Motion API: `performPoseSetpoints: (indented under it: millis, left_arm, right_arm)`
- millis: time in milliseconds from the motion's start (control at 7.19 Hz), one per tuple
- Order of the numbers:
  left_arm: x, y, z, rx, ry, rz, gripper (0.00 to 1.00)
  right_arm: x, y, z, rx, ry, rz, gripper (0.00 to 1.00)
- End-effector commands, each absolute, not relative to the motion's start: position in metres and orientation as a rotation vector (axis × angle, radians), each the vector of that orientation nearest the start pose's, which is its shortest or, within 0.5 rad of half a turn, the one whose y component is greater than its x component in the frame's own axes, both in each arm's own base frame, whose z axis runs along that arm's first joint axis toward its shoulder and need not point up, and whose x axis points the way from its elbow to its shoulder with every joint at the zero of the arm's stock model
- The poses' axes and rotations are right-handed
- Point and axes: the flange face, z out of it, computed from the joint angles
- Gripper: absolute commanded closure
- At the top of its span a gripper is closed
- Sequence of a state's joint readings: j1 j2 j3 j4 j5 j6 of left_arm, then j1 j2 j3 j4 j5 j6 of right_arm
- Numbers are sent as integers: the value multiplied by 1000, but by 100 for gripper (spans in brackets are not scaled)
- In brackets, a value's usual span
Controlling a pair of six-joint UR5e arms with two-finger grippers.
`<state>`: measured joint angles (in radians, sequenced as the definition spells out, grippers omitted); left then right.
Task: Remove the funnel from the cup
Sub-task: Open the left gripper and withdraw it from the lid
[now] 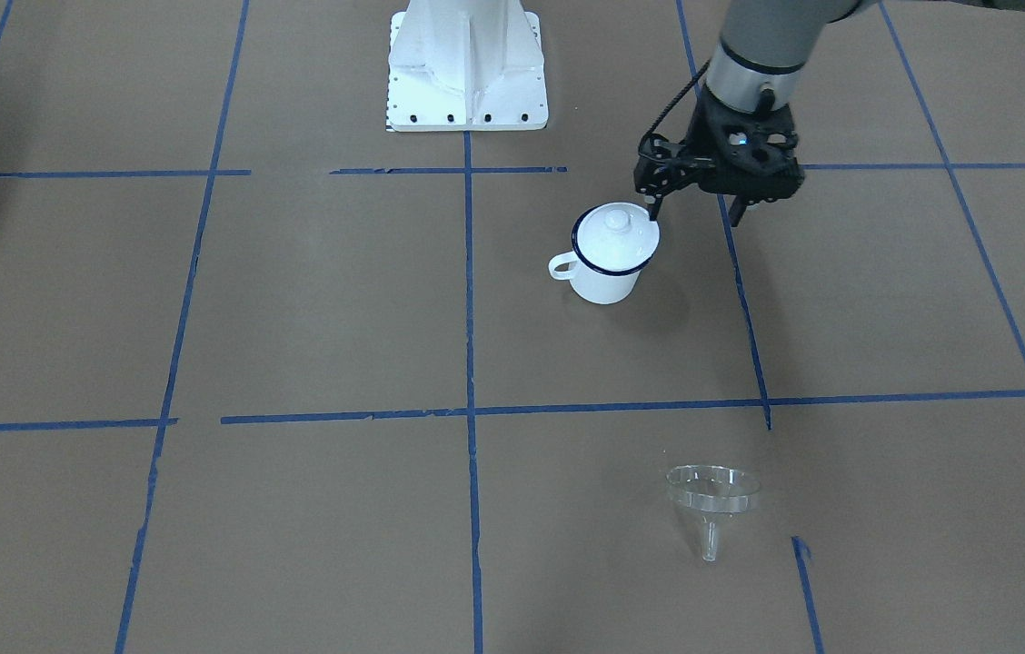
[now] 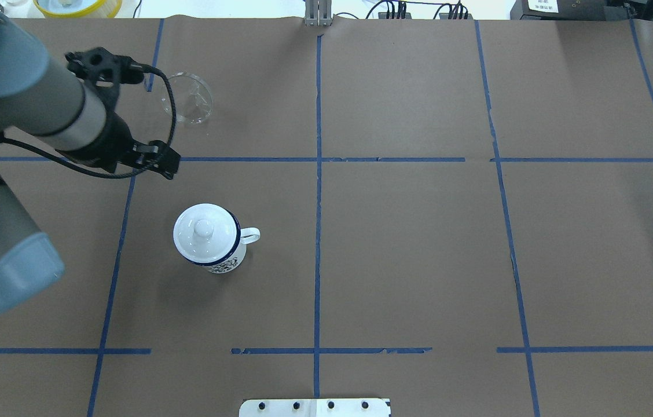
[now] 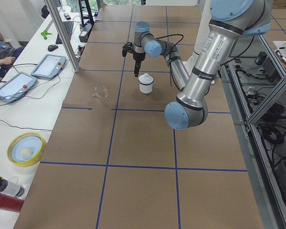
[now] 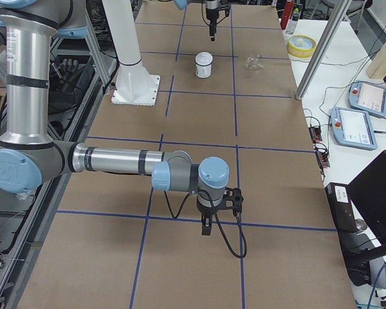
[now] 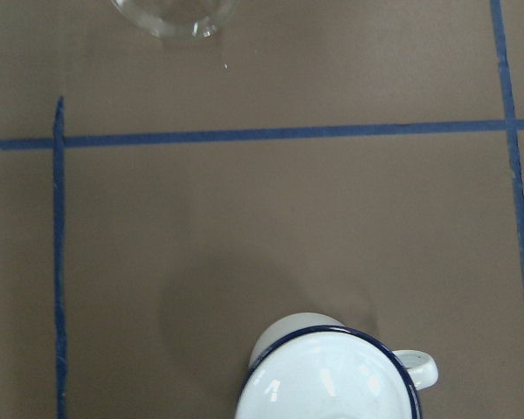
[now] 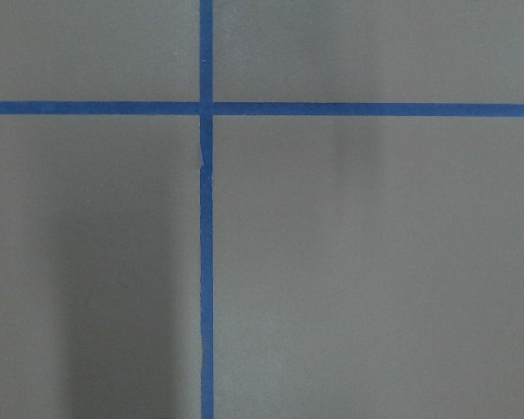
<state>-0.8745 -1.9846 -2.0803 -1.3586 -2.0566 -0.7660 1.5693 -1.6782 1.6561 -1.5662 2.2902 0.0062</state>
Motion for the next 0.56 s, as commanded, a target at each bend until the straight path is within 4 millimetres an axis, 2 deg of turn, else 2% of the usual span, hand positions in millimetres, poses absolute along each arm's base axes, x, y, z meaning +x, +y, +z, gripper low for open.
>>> performPoseSetpoints:
  millis: [0, 139, 278, 417]
  left_arm:
    - [126, -513, 314, 283, 799, 262, 0]
    - [63, -518, 360, 300, 777, 301, 0]
    - [10, -516, 419, 237, 785, 222, 0]
    - [-5, -512, 479, 130, 786, 149, 0]
  right_arm:
    - [67, -445, 671, -20, -719, 11, 0]
    - [67, -445, 671, -20, -719, 11, 0]
    - [67, -445, 671, -20, -719, 11, 0]
    - [67, -445, 670, -19, -719, 10, 0]
